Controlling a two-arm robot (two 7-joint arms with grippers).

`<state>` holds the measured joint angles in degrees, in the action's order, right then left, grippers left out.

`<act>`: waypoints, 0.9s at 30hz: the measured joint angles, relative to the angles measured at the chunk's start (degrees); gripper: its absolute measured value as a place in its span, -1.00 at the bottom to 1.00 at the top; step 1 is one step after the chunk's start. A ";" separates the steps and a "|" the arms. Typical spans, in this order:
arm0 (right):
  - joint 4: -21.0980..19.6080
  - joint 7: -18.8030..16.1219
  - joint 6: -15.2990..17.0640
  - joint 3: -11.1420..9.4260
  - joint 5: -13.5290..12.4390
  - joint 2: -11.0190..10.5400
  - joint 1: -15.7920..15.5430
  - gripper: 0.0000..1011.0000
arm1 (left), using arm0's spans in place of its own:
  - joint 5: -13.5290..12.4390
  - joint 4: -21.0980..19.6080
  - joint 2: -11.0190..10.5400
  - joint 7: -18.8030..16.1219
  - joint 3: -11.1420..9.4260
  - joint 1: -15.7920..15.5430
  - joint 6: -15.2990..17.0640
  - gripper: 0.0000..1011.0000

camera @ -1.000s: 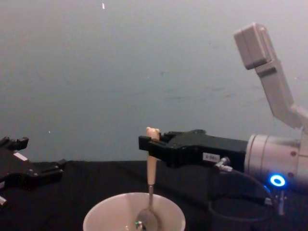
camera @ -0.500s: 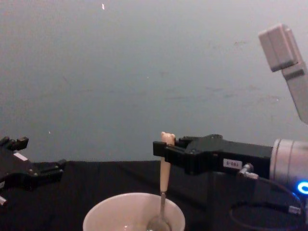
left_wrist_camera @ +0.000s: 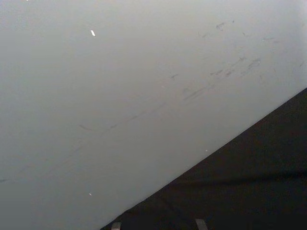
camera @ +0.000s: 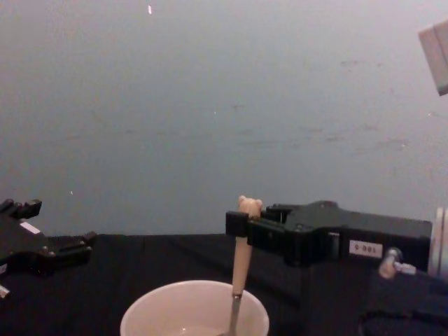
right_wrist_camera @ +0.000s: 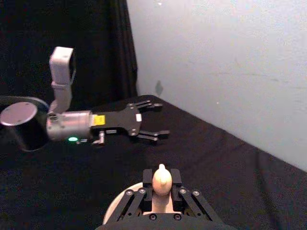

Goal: Pick up the stirring spoon with one hand, stir inside the cup, then place it back in its original position.

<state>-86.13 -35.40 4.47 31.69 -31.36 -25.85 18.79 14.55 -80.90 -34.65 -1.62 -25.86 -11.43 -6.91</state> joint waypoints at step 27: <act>2.73 1.33 0.15 5.22 1.18 3.75 3.13 -0.58 | 0.00 0.00 0.00 0.00 0.00 0.00 0.00 0.98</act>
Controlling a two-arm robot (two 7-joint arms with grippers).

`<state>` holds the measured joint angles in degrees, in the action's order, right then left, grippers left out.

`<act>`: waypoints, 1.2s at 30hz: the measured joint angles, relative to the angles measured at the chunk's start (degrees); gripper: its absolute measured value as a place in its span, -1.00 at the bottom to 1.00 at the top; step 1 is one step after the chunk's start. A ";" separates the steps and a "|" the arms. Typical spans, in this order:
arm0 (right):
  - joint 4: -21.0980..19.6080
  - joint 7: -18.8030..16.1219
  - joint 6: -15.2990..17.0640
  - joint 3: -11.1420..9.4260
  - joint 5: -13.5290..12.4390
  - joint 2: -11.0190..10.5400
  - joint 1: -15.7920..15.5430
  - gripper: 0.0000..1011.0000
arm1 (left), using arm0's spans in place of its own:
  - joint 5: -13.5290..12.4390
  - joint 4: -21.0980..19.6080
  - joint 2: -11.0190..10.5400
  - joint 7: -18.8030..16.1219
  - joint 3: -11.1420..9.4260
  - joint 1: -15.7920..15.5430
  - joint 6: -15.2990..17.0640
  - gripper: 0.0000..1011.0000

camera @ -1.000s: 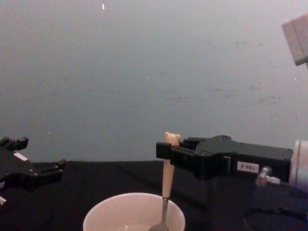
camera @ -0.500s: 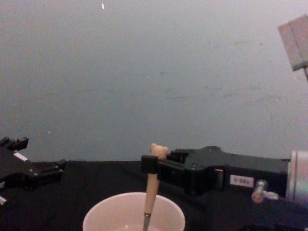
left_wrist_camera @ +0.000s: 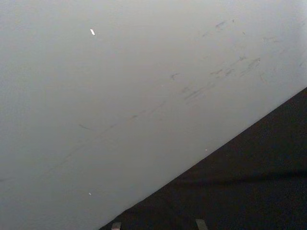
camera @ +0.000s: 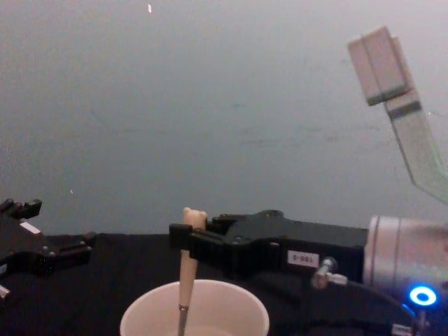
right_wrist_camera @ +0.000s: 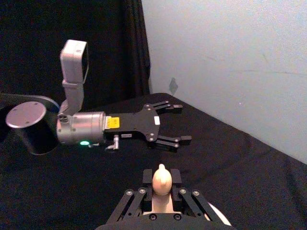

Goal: Pick up the stirring spoon with one hand, stir inside the cup, then place it back in its original position.

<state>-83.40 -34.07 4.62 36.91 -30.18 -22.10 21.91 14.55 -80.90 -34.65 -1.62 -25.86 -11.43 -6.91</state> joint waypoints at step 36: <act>6.57 2.85 0.77 -2.96 2.47 3.12 2.59 -0.58 | 0.00 0.00 0.00 0.00 0.00 0.00 0.00 0.98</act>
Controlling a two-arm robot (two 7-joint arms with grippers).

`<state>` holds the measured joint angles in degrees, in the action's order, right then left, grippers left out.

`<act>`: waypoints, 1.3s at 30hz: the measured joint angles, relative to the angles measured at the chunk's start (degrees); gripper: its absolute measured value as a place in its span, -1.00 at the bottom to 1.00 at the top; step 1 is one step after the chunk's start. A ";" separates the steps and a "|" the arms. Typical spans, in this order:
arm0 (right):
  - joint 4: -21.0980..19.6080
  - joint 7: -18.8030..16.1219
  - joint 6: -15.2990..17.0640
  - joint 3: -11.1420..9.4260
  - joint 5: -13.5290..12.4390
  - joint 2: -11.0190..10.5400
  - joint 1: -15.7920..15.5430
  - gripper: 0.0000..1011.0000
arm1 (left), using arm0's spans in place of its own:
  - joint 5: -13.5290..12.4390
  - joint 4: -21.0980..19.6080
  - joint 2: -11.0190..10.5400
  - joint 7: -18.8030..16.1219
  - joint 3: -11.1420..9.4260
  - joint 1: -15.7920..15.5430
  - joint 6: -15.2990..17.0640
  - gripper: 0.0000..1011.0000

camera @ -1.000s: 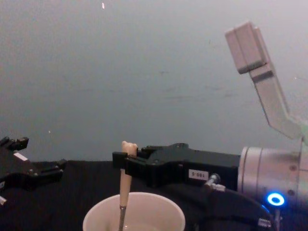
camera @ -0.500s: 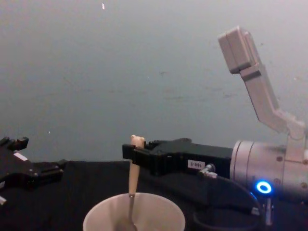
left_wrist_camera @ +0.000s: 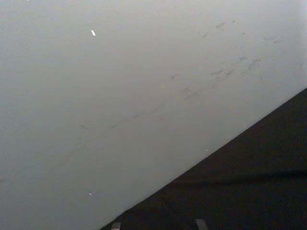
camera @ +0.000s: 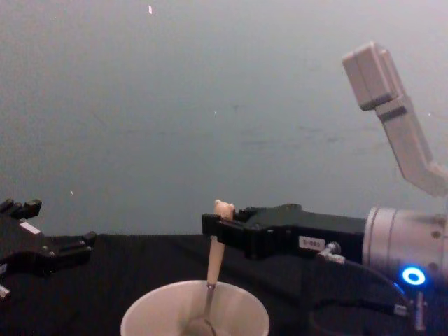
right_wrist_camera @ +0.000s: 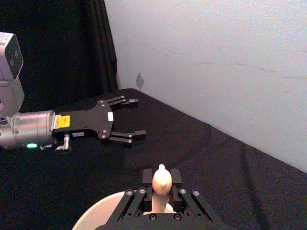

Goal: Pick up the stirring spoon with one hand, stir inside the cup, then place it back in its original position.

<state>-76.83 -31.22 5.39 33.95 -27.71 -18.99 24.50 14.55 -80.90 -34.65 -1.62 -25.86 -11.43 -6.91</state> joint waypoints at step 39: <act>-8.25 -0.69 1.01 -1.26 -5.47 -4.72 -3.75 -0.58 | 0.00 0.00 0.00 0.00 0.00 0.00 0.00 0.98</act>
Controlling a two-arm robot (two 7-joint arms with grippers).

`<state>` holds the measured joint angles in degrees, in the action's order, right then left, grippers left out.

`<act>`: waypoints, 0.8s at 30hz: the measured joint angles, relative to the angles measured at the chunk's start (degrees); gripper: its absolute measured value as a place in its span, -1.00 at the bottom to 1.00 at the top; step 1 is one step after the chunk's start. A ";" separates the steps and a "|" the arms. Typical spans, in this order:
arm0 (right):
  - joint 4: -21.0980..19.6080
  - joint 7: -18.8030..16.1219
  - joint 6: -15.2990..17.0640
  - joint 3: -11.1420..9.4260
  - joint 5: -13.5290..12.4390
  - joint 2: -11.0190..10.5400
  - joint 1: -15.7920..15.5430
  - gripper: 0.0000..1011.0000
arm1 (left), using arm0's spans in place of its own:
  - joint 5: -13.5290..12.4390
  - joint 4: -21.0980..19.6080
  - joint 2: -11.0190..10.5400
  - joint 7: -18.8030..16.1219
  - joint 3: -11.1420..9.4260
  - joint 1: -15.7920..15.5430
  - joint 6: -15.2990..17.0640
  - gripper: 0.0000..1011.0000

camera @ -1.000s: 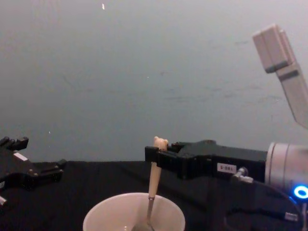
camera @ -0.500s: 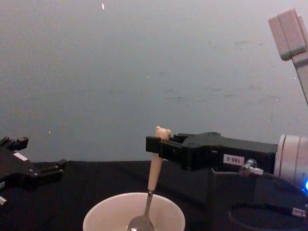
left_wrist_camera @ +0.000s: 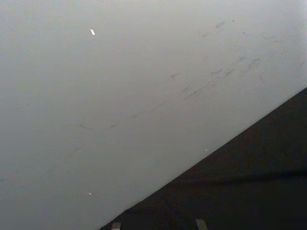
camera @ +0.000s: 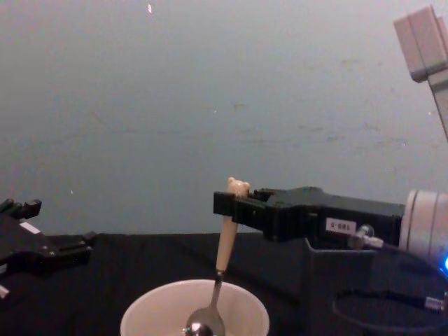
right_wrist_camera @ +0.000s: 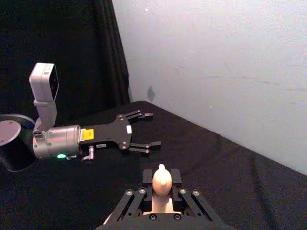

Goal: Pick up the stirring spoon with one hand, stir inside the cup, then place it back in its original position.

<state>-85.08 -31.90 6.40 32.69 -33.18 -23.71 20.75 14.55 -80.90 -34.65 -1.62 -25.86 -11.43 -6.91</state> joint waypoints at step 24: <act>-6.59 5.84 3.84 -4.11 -4.51 -2.10 -1.71 -0.58 | 0.00 0.00 0.00 0.00 0.00 0.00 0.00 0.98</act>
<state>-91.67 -26.07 10.24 28.57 -37.69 -25.80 19.04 14.55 -80.90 -34.65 -1.62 -25.86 -11.43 -6.91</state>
